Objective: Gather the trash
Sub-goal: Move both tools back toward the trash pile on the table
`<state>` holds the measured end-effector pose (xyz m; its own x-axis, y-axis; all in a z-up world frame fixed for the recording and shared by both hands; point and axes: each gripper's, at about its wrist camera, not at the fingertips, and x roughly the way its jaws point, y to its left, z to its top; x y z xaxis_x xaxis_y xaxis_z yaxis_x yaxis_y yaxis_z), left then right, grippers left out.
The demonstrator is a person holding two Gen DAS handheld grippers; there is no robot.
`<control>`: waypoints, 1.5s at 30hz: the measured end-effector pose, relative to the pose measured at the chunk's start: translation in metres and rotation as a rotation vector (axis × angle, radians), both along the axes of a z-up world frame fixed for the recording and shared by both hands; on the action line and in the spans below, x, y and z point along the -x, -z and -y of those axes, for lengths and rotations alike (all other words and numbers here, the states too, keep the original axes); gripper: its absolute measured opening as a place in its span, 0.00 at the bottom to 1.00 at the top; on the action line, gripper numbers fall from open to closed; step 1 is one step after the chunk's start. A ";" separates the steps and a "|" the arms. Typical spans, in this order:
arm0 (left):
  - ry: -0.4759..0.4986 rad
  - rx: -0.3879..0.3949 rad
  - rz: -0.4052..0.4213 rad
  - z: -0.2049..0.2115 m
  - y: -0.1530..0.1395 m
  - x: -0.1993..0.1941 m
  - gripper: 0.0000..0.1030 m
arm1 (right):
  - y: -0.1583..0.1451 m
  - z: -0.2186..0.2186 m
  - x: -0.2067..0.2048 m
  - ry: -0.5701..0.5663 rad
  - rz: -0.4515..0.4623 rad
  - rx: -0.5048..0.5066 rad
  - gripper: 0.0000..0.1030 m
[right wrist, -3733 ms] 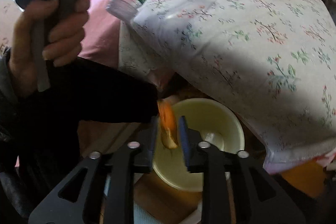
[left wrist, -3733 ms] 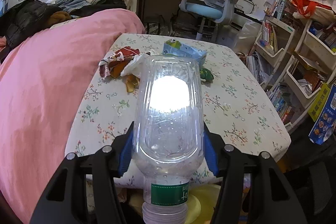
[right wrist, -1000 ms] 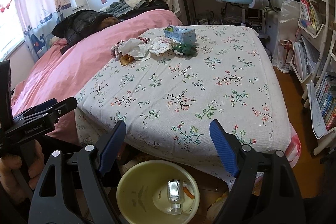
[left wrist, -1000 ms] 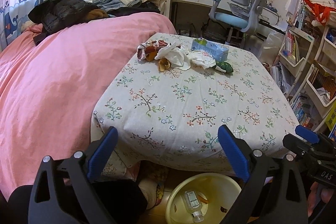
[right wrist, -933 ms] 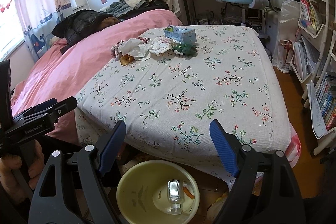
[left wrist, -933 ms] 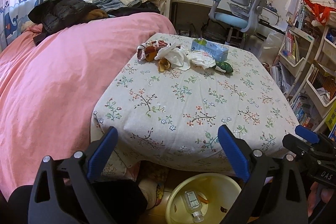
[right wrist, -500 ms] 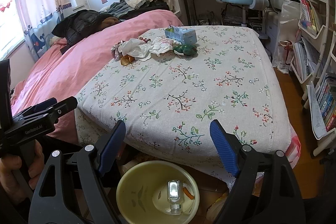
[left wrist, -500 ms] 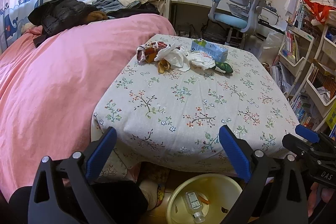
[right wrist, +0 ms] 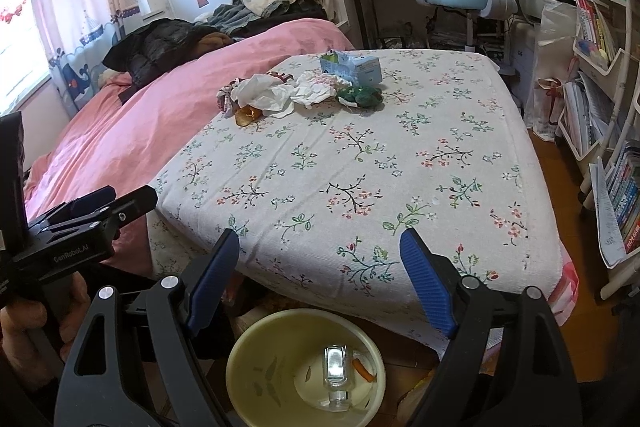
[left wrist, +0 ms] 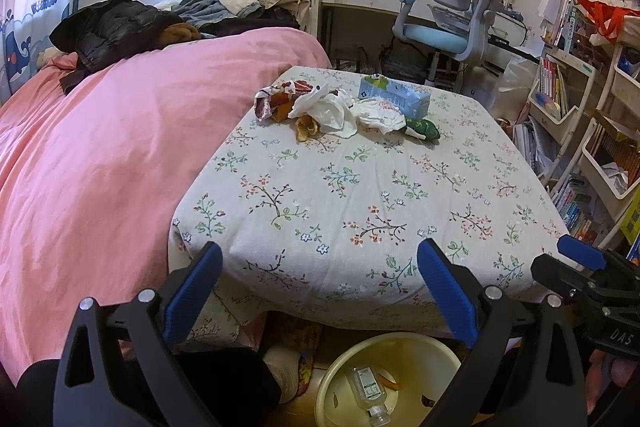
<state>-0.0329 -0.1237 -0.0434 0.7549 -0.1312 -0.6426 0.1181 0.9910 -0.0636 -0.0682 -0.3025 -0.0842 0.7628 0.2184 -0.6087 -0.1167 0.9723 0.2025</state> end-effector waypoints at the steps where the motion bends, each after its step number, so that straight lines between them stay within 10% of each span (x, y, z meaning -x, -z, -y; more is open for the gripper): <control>1: 0.001 0.001 0.000 0.000 0.000 0.000 0.91 | -0.001 -0.001 -0.001 -0.003 0.001 0.002 0.77; 26: -0.052 0.048 -0.013 -0.033 -0.025 -0.093 0.91 | -0.055 -0.005 -0.106 -0.124 0.085 0.097 0.77; 45: -0.079 0.038 -0.023 -0.049 -0.025 -0.168 0.91 | -0.034 -0.006 -0.129 -0.142 0.000 -0.049 0.78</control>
